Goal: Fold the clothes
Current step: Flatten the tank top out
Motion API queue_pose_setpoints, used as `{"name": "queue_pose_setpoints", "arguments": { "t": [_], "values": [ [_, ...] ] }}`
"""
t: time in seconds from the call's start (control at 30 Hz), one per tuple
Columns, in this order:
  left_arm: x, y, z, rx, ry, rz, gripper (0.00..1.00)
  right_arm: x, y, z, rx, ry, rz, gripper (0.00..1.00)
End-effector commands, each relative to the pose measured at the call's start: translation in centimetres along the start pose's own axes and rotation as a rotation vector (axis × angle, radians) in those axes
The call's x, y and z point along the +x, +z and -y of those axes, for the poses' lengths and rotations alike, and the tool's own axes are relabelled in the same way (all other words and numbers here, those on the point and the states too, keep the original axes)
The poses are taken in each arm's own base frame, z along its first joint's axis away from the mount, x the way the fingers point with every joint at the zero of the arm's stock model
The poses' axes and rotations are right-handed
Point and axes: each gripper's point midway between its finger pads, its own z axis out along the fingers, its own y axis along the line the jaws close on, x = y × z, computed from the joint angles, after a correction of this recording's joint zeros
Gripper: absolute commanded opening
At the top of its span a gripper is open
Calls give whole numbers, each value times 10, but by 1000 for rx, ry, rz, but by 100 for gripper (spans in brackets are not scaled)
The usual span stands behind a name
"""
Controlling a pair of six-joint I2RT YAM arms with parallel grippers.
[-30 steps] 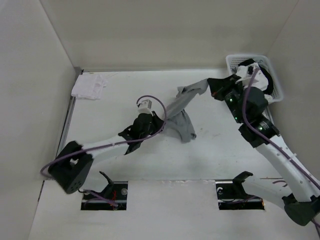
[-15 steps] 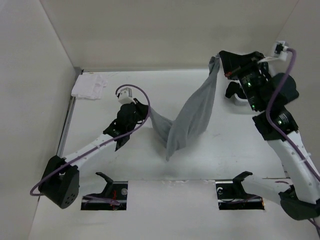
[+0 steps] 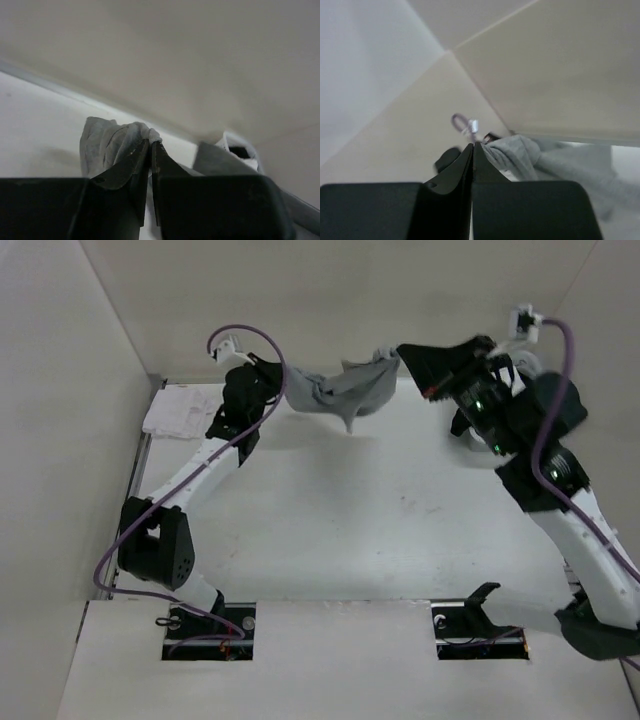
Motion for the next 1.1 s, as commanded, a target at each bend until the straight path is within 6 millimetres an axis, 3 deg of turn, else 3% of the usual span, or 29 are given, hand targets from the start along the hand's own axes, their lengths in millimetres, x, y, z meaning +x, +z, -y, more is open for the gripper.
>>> {"name": "queue_pose_setpoints", "arguments": {
  "t": [0.0,0.17,0.23,0.33,0.43,0.47,0.53,0.6,0.7,0.8,0.9,0.97,1.07],
  "values": [
    [-61,-1,15,52,-51,97,5,-13,-62,-38,-126,59,84,1],
    [-98,4,-4,24,-69,144,5,101,-118,8,6,195,-62,1],
    [-115,-1,-2,23,-59,176,5,129,-132,11,25,200,-137,2],
    [-143,-9,10,44,-32,229,5,146,-147,-5,-20,202,-216,2],
    [-158,-12,19,54,7,258,5,141,-153,-21,-68,175,-231,2],
    [-160,-11,20,55,22,262,5,142,-153,-19,-60,169,-228,2],
    [-157,-5,16,43,52,253,5,156,-151,4,19,154,-223,2],
    [-143,7,7,25,74,216,5,181,-150,41,137,146,-230,2],
    [-116,35,-11,-14,125,133,6,240,-157,125,393,204,-283,3],
    [-70,71,-19,-28,201,25,7,292,-164,187,539,270,-380,4],
    [-16,100,-18,-23,280,-70,11,313,-167,224,617,311,-389,9],
    [17,114,-7,-4,333,-118,12,317,-165,231,631,315,-382,13],
    [46,119,23,34,397,-137,16,312,-158,237,647,299,-357,33]
  ]
}}
